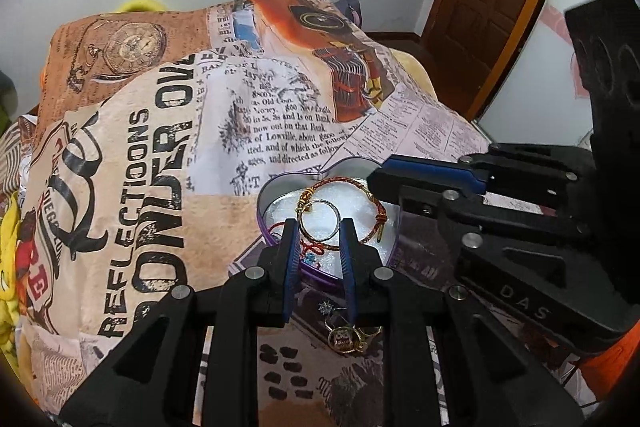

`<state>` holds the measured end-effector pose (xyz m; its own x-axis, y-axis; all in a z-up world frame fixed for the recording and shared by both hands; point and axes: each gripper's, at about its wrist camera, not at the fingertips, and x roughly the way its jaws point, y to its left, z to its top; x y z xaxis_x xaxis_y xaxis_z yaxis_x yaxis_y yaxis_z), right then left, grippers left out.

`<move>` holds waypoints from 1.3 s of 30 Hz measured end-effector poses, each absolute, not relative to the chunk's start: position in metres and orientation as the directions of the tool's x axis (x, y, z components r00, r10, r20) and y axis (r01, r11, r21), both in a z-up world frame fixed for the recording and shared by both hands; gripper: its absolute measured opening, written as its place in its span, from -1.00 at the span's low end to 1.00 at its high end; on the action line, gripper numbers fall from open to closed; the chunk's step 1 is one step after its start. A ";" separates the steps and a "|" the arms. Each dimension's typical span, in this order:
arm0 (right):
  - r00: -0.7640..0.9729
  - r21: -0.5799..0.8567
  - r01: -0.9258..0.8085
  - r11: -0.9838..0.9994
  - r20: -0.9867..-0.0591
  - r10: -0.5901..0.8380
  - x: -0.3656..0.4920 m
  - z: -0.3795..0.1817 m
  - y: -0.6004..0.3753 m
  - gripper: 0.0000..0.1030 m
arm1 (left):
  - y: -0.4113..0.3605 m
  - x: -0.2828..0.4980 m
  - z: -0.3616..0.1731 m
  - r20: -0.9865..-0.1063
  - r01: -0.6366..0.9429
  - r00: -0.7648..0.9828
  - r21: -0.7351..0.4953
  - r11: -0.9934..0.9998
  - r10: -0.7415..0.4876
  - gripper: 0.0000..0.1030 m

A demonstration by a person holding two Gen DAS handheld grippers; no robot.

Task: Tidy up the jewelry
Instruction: 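Open both tools to release the rings into the heart tin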

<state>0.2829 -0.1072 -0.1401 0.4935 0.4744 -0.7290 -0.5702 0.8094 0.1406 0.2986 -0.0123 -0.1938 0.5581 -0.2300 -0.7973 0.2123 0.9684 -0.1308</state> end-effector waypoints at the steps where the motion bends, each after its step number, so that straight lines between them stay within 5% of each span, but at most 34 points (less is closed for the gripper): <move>1: 0.486 0.143 -0.572 0.807 -0.734 0.474 0.285 -0.141 -0.107 -0.84 | -0.012 0.300 -0.195 -0.799 0.212 0.555 -0.131 0.968 -0.230 -0.64; 39: 0.556 0.069 -0.545 0.836 -0.716 0.421 0.246 -0.095 -0.120 -0.59 | 0.007 0.242 -0.139 -0.765 0.175 0.614 -0.104 0.979 -0.191 -0.62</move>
<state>0.2458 -0.1200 -0.0950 0.5561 0.4215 -0.7163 -0.5446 0.8358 0.0690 0.2423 0.0074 -0.1387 0.6145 -0.1912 -0.7654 0.1752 0.9790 -0.1039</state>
